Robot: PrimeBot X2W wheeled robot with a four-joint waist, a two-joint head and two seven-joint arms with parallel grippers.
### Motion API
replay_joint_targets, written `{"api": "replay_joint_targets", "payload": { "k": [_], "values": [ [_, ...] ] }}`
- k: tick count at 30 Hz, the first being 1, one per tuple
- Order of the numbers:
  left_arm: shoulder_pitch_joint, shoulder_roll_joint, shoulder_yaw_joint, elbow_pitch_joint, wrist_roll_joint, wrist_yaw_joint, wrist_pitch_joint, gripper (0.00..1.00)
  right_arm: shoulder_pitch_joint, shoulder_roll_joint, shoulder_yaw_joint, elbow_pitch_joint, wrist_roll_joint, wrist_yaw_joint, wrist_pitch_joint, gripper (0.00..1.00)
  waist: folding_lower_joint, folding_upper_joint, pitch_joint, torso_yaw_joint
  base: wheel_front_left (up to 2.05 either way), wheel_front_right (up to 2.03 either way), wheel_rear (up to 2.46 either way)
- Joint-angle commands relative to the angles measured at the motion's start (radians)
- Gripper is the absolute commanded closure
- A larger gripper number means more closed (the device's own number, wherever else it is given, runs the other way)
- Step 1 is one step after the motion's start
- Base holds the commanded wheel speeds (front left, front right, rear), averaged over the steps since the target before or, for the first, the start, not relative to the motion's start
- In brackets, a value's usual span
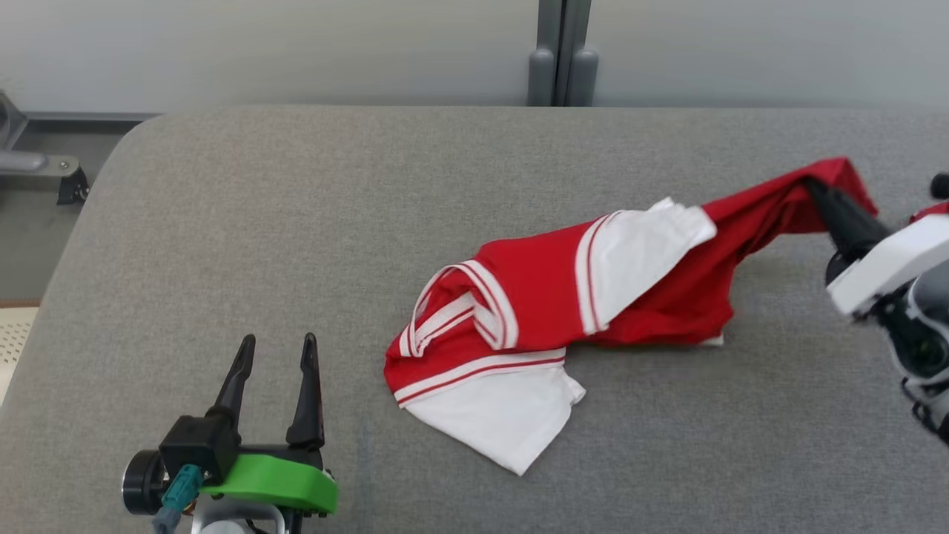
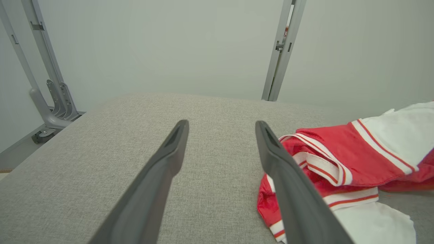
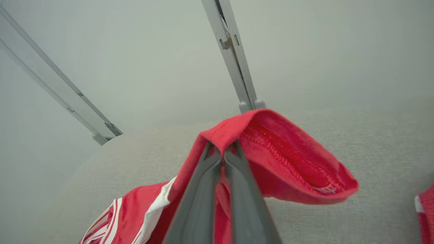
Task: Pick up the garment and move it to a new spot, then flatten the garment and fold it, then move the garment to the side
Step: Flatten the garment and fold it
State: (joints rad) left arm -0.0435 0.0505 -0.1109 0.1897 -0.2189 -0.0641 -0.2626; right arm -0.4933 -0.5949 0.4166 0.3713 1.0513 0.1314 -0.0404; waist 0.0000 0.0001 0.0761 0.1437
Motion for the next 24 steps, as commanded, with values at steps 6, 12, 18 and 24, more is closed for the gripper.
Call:
{"api": "replay_joint_targets", "payload": {
  "k": [6, 12, 18, 24],
  "values": [
    [-0.075, 0.001, -0.055, 0.001, -0.032, 0.012, -0.003, 0.0, -0.233, -0.036, -0.029, 0.256, -0.008, -0.001, 0.075, 1.0, 0.0, -0.0001, 0.16, 0.139, 0.0, 0.0, 0.0],
    [-0.116, 0.001, -0.114, 0.015, -0.062, 0.031, -0.003, 0.0, -0.391, 0.001, -0.05, 0.595, -0.074, -0.001, 0.044, 0.0, 0.0, -0.0001, 0.205, 0.199, 0.0, 0.0, 0.0],
    [-0.11, 0.001, -0.117, 0.033, -0.06, 0.042, -0.003, 0.0, -0.401, 0.07, -0.003, 0.662, -0.136, -0.001, -0.123, 0.0, 0.0, -0.0001, 0.157, 0.168, 0.0, 0.0, 0.0],
    [-0.079, 0.001, -0.074, 0.047, -0.033, 0.027, -0.003, 0.0, -0.296, 0.115, 0.054, 0.501, -0.135, -0.001, -0.216, 0.0, 0.0, -0.0001, 0.076, 0.067, 0.0, 0.0, 0.0]
  ]
}}
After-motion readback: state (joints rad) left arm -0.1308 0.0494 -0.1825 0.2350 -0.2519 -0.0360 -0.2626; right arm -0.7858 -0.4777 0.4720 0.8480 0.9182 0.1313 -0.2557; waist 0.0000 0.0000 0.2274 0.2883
